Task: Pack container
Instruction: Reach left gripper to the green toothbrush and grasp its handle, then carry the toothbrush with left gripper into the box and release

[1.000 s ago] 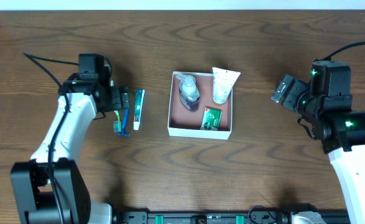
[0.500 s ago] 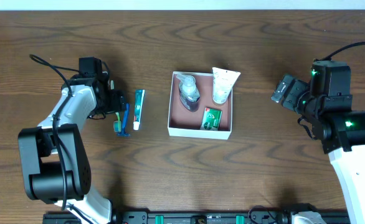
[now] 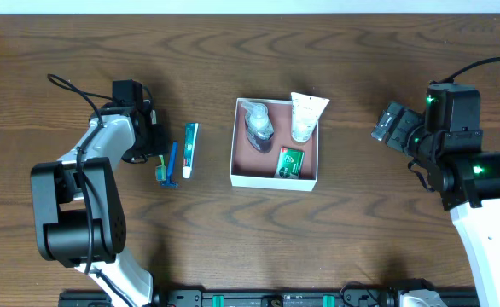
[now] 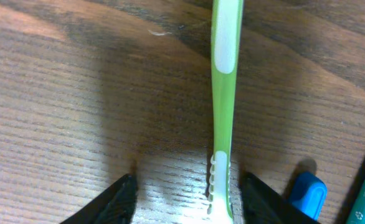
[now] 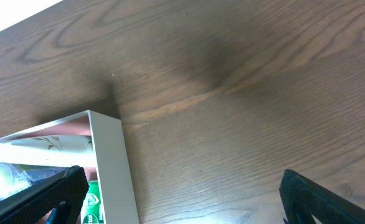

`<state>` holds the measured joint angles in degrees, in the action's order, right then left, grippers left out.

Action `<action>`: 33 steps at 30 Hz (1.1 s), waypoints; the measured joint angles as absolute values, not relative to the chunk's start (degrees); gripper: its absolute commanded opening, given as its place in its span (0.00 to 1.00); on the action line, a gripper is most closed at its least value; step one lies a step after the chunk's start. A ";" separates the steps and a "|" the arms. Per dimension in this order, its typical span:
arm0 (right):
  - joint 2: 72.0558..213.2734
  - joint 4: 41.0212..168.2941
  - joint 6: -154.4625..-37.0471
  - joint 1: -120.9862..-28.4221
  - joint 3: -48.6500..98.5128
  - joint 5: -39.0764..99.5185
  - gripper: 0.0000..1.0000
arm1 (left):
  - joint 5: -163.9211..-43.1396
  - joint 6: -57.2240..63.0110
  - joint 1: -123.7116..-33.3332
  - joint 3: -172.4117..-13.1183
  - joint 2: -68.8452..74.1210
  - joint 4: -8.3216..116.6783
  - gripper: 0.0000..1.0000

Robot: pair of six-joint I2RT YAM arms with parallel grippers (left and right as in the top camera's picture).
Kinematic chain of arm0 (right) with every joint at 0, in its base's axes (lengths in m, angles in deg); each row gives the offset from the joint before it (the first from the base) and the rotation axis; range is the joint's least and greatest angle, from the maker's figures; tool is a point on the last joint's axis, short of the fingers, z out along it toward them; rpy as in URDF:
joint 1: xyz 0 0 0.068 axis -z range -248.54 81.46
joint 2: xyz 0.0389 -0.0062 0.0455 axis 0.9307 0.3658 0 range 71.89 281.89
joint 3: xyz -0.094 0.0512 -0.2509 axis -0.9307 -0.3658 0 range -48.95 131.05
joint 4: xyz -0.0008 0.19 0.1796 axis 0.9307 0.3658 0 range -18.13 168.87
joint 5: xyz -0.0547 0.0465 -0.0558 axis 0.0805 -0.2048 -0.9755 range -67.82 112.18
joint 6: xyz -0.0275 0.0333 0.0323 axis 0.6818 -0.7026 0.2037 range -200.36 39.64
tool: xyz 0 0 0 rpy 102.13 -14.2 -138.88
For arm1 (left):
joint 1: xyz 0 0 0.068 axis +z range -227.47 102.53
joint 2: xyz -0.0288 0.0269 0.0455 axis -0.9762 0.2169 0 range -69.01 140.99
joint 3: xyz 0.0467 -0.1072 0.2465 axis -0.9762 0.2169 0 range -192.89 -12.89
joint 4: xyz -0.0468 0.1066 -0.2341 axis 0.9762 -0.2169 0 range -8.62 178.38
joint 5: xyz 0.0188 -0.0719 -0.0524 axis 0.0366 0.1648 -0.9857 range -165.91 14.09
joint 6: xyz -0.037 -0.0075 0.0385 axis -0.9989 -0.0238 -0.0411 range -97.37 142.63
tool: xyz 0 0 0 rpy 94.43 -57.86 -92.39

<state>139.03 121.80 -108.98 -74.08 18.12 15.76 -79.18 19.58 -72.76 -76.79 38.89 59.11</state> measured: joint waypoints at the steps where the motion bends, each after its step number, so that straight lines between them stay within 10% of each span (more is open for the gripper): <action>1: 139.03 121.80 -108.98 -74.08 18.12 15.76 0.99 | -79.12 19.58 -72.76 -76.79 38.89 59.13 0.47; 16: 139.03 121.80 -108.98 -74.08 18.12 15.76 0.99 | -79.20 19.45 -72.76 -76.79 38.91 59.22 0.07; 33: 139.03 121.80 -108.98 -74.08 18.12 15.76 0.99 | -79.44 19.87 -72.76 -76.96 35.24 53.73 0.06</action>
<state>139.03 121.80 -108.98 -74.08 18.12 15.76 -79.44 19.87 -72.76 -76.96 35.24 53.73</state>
